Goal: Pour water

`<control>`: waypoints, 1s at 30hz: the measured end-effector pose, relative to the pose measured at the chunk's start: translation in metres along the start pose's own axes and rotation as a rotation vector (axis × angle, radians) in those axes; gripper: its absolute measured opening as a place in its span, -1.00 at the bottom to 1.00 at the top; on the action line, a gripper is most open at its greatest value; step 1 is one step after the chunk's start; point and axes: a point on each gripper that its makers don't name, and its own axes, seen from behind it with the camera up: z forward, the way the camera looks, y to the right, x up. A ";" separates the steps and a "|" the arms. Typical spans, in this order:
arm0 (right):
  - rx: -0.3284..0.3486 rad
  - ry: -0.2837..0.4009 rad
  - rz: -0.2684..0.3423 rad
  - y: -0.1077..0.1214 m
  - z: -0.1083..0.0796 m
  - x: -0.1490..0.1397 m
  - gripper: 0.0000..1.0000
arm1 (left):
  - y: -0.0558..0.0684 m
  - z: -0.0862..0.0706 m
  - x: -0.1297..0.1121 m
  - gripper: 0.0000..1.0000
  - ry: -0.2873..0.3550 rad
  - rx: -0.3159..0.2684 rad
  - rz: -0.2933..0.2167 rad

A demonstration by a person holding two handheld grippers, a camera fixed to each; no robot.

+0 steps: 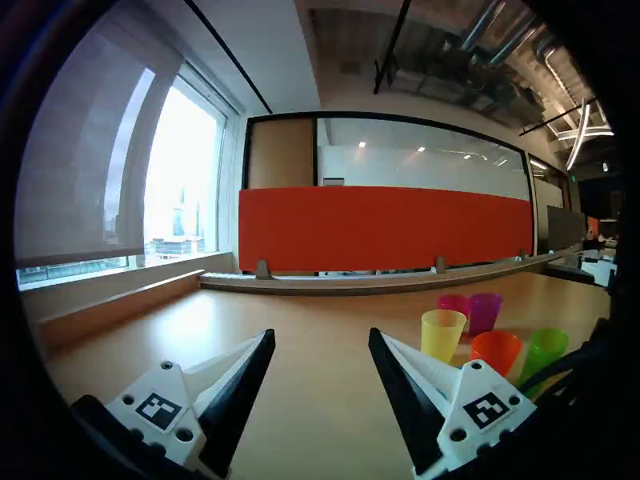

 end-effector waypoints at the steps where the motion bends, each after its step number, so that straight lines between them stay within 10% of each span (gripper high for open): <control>1: 0.001 0.000 0.000 0.000 0.000 -0.001 0.99 | 0.000 0.000 0.000 0.72 0.000 0.000 0.000; 30: 0.001 -0.028 -0.027 -0.004 0.003 -0.008 0.99 | 0.000 0.000 0.000 0.72 0.000 0.000 0.000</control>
